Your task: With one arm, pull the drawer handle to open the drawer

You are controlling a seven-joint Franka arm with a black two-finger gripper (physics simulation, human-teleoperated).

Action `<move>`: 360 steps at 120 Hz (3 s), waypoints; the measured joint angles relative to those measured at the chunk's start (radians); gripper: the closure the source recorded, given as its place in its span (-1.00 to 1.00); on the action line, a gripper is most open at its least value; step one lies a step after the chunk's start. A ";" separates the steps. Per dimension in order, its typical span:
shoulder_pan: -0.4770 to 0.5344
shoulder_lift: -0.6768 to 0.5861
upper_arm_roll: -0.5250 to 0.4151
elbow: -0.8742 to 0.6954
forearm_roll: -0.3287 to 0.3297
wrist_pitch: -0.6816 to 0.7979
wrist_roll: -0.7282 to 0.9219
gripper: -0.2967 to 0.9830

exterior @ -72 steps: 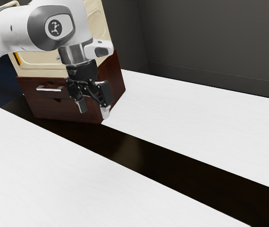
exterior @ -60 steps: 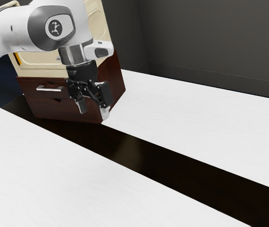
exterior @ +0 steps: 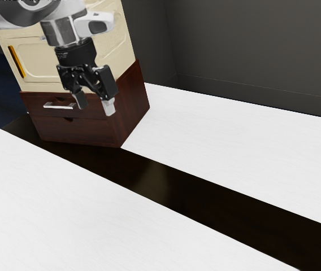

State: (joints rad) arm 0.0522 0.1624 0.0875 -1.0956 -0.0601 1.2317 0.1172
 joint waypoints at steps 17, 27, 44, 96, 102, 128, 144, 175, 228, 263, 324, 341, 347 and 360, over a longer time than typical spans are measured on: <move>-0.004 -0.002 -0.002 -0.017 0.002 0.021 0.001 -0.54; -0.008 -0.005 0.006 -0.080 0.005 0.029 0.030 -0.53; -0.003 -0.192 0.028 -0.382 0.021 0.072 0.102 -0.54; 0.168 -0.364 0.070 -0.713 0.095 0.324 0.640 -0.54; 0.209 -0.365 0.070 -0.718 0.101 0.336 0.715 -0.54; 0.461 -0.357 0.041 -0.727 0.094 0.414 0.971 -0.54; 0.735 -0.337 -0.182 -0.714 0.068 0.460 1.090 -0.54; 0.682 -0.199 -0.134 -0.571 0.047 0.487 1.254 -0.54; 0.604 -0.002 -0.075 -0.379 0.028 0.498 1.479 -0.53; 0.626 0.071 -0.075 -0.307 0.012 0.539 1.644 -0.53; 0.620 0.148 -0.085 -0.233 -0.035 0.655 1.825 -0.53; 0.618 0.163 -0.083 -0.233 -0.043 0.702 1.852 -0.53; 0.617 0.167 -0.082 -0.231 -0.045 0.717 1.858 -0.53; 0.622 0.173 -0.081 -0.228 -0.046 0.754 1.864 -0.53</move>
State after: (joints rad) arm 0.6742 0.3358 0.0068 -1.3232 -0.1062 1.9857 1.9809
